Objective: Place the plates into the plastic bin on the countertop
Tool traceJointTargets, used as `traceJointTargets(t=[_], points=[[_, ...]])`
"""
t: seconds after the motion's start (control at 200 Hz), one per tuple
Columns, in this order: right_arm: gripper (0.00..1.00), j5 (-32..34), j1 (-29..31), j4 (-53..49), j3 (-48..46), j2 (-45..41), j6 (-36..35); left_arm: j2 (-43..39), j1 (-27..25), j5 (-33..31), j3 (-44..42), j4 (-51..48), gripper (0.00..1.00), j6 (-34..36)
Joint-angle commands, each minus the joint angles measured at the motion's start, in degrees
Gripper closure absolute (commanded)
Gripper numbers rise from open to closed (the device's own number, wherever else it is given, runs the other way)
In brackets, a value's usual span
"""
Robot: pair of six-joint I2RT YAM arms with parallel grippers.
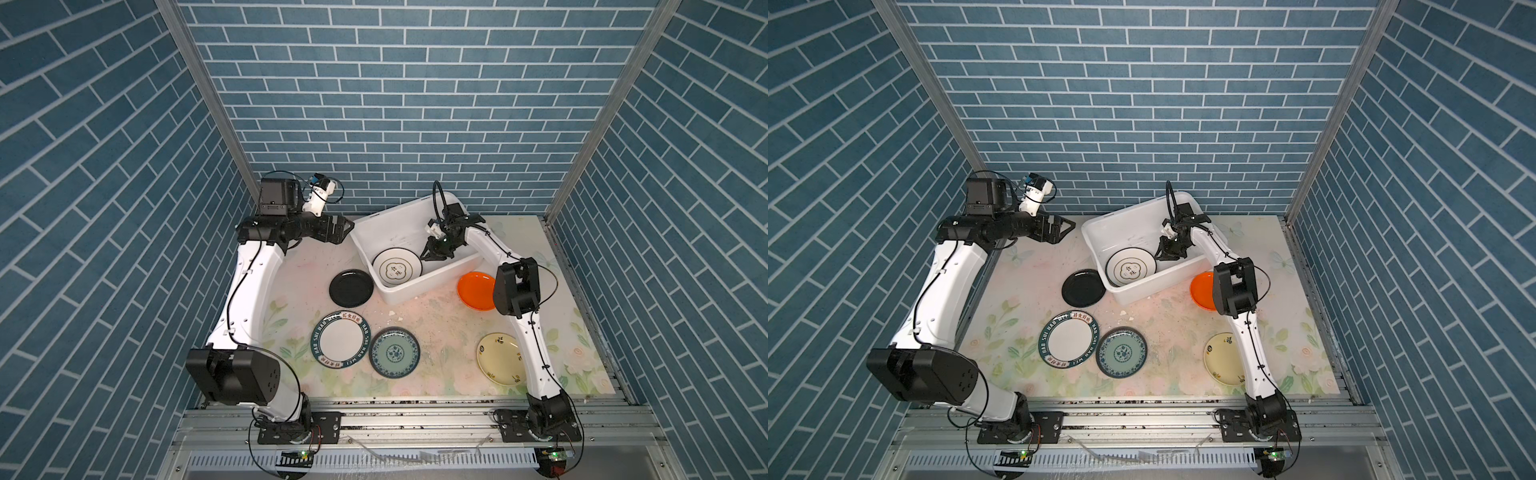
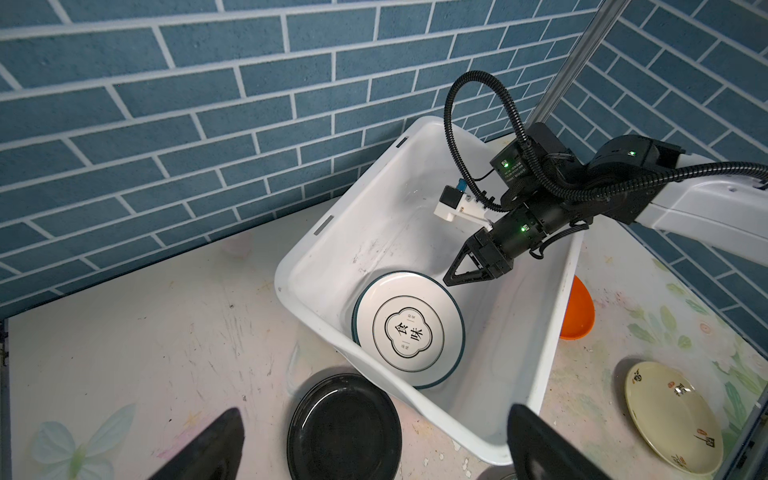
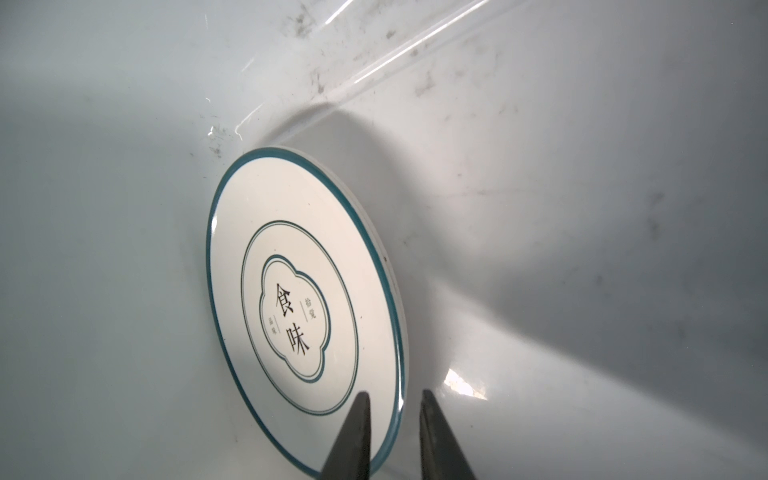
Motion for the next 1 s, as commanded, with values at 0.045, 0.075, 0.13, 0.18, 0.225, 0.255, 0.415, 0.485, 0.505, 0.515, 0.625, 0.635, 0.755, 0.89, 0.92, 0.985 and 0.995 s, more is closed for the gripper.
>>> traceJointTargets(t=[0.045,0.075,0.13,0.18,0.225,0.255,0.415,0.485,0.505,0.515,0.625,0.635,0.755,0.89,0.92,0.985,0.995], points=[[0.77,0.58,0.33,-1.54,2.28,1.12,-0.13,0.25,0.61,0.40,0.09,0.17,0.00,-0.35],[0.77,0.89,0.34,-1.65,2.33,0.98,-0.13,0.10,0.70,0.18,-0.08,0.21,0.00,-0.35],[0.77,1.45,0.34,-1.68,2.40,0.65,-0.22,-0.16,0.90,-0.13,-0.54,0.30,0.00,-0.44],[0.77,2.14,0.29,-1.56,2.39,0.12,-0.30,-0.31,1.09,-0.15,-0.86,0.41,0.00,-0.43],[0.76,2.91,0.29,-1.57,2.54,-0.38,-0.35,-0.43,1.27,-0.07,-1.07,0.39,0.00,-0.67],[0.76,3.44,0.29,-1.35,2.69,-0.73,-0.22,-0.47,1.32,0.06,-1.11,0.40,0.00,-0.78],[0.74,7.58,0.29,0.28,2.63,-2.34,0.50,-0.71,1.58,0.03,-1.53,0.72,0.00,-0.88],[0.74,8.75,0.29,1.65,1.75,-2.78,1.12,-0.67,1.58,0.11,-1.53,0.83,0.00,-0.96],[0.73,8.91,0.28,2.11,1.45,-2.93,1.33,-0.69,1.58,0.20,-1.55,0.85,0.01,-1.03],[0.73,8.99,0.29,2.37,1.30,-3.01,1.46,-0.71,1.58,0.20,-1.54,0.83,0.00,-1.05],[0.71,9.45,0.29,5.17,-0.70,-3.67,3.02,-0.77,1.58,0.11,-1.31,0.83,0.00,-1.05],[0.71,9.46,0.29,5.26,-0.80,-3.74,3.20,-0.72,1.58,0.11,-1.24,0.85,0.00,-1.05],[0.68,8.32,0.22,7.69,-1.91,-3.11,5.16,-0.72,1.65,0.20,-1.31,0.77,0.00,-1.12],[0.68,5.39,0.29,8.92,-1.32,-1.39,7.58,-0.86,1.67,0.15,-1.36,0.63,0.01,-1.05],[0.67,4.93,0.29,9.43,-1.46,-1.21,8.07,-0.87,1.67,0.12,-1.40,0.63,0.00,-0.97],[0.67,3.66,0.29,10.27,-1.67,-0.93,8.89,-0.94,1.67,0.07,-1.48,0.59,0.01,-0.96],[0.67,3.44,0.29,10.30,-1.67,-0.82,8.98,-0.92,1.67,0.04,-1.50,0.59,0.00,-0.96]])
